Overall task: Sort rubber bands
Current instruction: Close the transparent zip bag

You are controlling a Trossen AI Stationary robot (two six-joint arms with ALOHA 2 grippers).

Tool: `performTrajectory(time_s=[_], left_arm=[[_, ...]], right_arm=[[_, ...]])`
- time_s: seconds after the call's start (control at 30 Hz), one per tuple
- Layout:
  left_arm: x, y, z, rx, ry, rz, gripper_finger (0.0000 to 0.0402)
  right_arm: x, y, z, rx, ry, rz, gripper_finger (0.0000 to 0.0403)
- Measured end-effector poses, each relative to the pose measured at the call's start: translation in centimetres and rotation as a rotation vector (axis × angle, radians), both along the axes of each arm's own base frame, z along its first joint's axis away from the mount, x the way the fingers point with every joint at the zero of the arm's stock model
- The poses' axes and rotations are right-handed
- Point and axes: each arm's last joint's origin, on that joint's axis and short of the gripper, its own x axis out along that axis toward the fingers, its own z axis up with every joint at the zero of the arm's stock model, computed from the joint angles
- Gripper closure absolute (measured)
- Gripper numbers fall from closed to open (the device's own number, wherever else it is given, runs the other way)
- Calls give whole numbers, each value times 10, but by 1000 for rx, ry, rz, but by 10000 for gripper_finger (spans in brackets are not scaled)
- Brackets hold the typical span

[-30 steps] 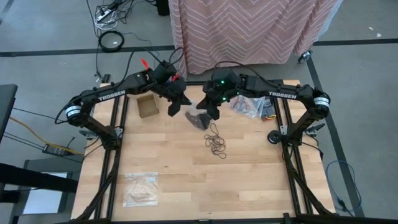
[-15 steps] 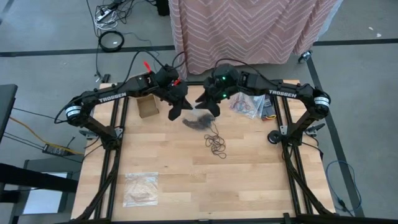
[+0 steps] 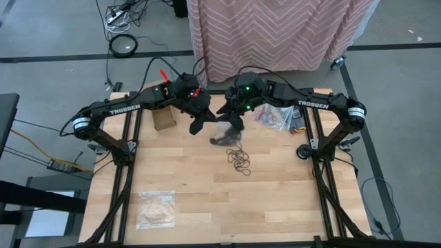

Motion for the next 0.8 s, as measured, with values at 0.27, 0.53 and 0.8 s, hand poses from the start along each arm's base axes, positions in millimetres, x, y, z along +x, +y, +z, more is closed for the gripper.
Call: performTrajectory(time_s=[0.27,0.53,0.8], left_arm=[[0,1,0,11,8,35,401],[0,1,0,10,8,34,401],[-3,2,13,53,32,42,401]], right_arm=[[-1,3,-3,27,38,17,325],[-1,4,-4,24,39,22,381],[-2,4,-4,29,56,24,394]])
